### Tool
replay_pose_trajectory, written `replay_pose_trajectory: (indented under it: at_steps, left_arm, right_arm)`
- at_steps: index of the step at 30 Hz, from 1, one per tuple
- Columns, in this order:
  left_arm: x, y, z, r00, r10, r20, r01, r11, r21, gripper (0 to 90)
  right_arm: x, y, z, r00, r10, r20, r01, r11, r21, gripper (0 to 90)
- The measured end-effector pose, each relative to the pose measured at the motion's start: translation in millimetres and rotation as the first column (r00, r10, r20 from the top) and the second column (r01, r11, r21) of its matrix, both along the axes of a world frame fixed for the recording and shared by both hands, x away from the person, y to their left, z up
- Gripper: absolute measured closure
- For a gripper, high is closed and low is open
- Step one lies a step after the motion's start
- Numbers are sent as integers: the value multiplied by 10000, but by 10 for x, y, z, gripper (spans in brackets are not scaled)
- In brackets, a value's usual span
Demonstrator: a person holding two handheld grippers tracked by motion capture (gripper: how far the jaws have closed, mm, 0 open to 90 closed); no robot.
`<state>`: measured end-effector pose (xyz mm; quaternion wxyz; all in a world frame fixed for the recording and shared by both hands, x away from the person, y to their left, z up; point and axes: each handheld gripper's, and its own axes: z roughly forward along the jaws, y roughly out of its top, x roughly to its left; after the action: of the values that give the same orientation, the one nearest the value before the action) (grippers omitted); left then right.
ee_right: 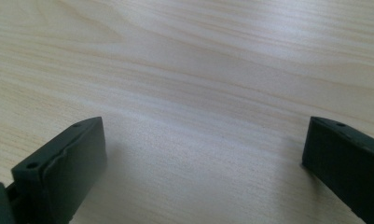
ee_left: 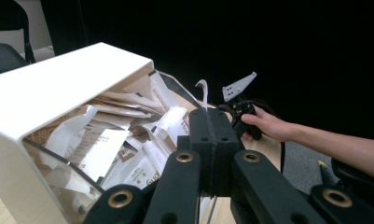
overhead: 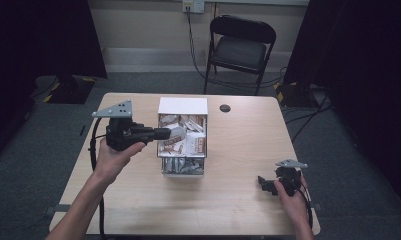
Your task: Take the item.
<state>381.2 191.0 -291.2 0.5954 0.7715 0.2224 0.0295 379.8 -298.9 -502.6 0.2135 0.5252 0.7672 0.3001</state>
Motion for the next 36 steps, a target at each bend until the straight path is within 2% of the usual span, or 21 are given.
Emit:
replay_pose_trajectory:
  at_steps: [12,23,29,31,33,36]
  left_arm:
    - [-41,128,63,9994,312,125,-310,9993,-208,900]
    - [-84,222,121,9986,411,339,-401,9988,-287,900]
    - [-74,321,136,9967,767,250,-755,9961,-445,900]
    - [-70,375,149,9967,773,243,-762,9962,-424,900]
    - [-64,430,156,9978,643,181,-630,9959,-641,900]
    - [-73,458,156,9953,910,346,-901,9956,-262,900]
  right_arm:
    - [0,0,0,10000,-1,-2,1,10000,3,0]
    - [-1,-1,0,10000,14,-9,-14,10000,21,0]
    - [-1,-1,0,10000,13,-9,-13,10000,21,0]
    - [-1,-1,1,10000,12,-11,-12,10000,19,0]
    - [-1,-1,0,10000,12,-9,-12,10000,22,0]
    - [-1,-1,0,10000,13,-9,-13,10000,20,0]
